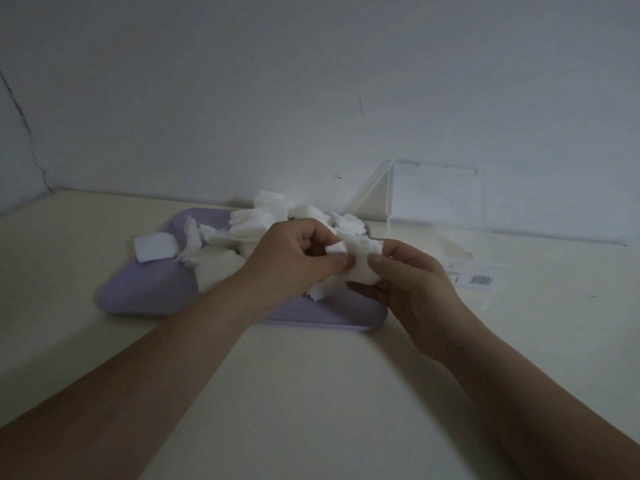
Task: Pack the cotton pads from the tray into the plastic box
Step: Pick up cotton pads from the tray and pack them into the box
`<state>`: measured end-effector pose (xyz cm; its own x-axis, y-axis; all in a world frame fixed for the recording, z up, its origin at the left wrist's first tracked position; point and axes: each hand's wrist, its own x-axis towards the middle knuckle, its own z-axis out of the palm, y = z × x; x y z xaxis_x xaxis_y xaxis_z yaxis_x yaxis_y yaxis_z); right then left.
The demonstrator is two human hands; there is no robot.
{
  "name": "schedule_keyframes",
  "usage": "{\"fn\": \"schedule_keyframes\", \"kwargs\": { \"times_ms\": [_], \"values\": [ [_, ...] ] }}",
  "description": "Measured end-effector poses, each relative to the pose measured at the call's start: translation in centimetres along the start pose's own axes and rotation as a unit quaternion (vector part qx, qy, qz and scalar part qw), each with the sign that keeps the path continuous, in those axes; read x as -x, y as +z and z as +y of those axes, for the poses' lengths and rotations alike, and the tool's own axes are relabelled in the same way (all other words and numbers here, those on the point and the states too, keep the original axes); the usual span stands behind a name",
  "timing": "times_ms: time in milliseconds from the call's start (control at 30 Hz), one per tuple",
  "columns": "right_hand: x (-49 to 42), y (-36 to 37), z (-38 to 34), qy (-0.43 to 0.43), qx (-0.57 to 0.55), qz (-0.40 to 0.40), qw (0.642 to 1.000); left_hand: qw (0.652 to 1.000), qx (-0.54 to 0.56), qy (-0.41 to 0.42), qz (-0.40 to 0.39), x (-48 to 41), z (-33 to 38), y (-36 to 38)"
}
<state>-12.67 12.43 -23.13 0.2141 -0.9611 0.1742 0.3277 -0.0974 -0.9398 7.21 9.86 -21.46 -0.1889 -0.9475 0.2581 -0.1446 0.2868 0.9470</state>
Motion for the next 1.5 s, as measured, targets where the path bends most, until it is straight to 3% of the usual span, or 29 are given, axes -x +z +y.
{"fn": "schedule_keyframes", "kwargs": {
  "times_ms": [133,267,333,400,533,667,1033,1167,1267,1367,1500],
  "values": [
    [0.1,0.3,0.1,-0.029,0.049,0.001,0.998,0.999,-0.040,0.002,0.019,0.0,-0.1,0.1],
    [0.2,-0.2,-0.1,-0.035,0.124,-0.001,0.992,0.992,-0.063,0.001,-0.106,0.0,-0.5,-0.8],
    [0.4,-0.4,-0.4,-0.060,0.273,0.003,0.960,0.987,-0.118,0.017,-0.104,0.0,-0.9,-0.7],
    [0.6,-0.4,-0.2,-0.109,0.419,0.014,0.901,0.980,-0.180,0.022,-0.082,0.1,-1.2,-0.2],
    [0.6,0.0,0.3,-0.219,0.481,-0.035,0.848,0.968,-0.244,0.026,-0.043,0.0,-1.3,0.1],
    [0.4,-0.6,0.9,-0.205,0.549,-0.034,0.810,0.970,-0.242,0.008,-0.029,-0.2,-1.2,-0.1],
    [0.8,-0.2,1.1,-0.167,0.560,-0.044,0.811,0.980,-0.170,-0.051,-0.091,0.9,-0.8,0.5],
    [0.6,-0.3,1.0,-0.157,0.548,-0.016,0.822,0.979,-0.152,-0.114,-0.075,0.9,-0.2,0.7],
    [0.7,-0.2,1.2,-0.144,0.556,-0.012,0.818,0.980,-0.167,-0.096,-0.043,0.9,-0.7,1.3],
    [0.7,0.0,1.3,-0.127,0.532,0.017,0.837,0.980,-0.160,-0.111,-0.029,0.8,-0.8,1.3],
    [0.5,-0.2,1.0,-0.084,0.479,0.068,0.871,0.982,-0.105,-0.134,-0.079,0.4,-0.4,0.4]
  ]
}}
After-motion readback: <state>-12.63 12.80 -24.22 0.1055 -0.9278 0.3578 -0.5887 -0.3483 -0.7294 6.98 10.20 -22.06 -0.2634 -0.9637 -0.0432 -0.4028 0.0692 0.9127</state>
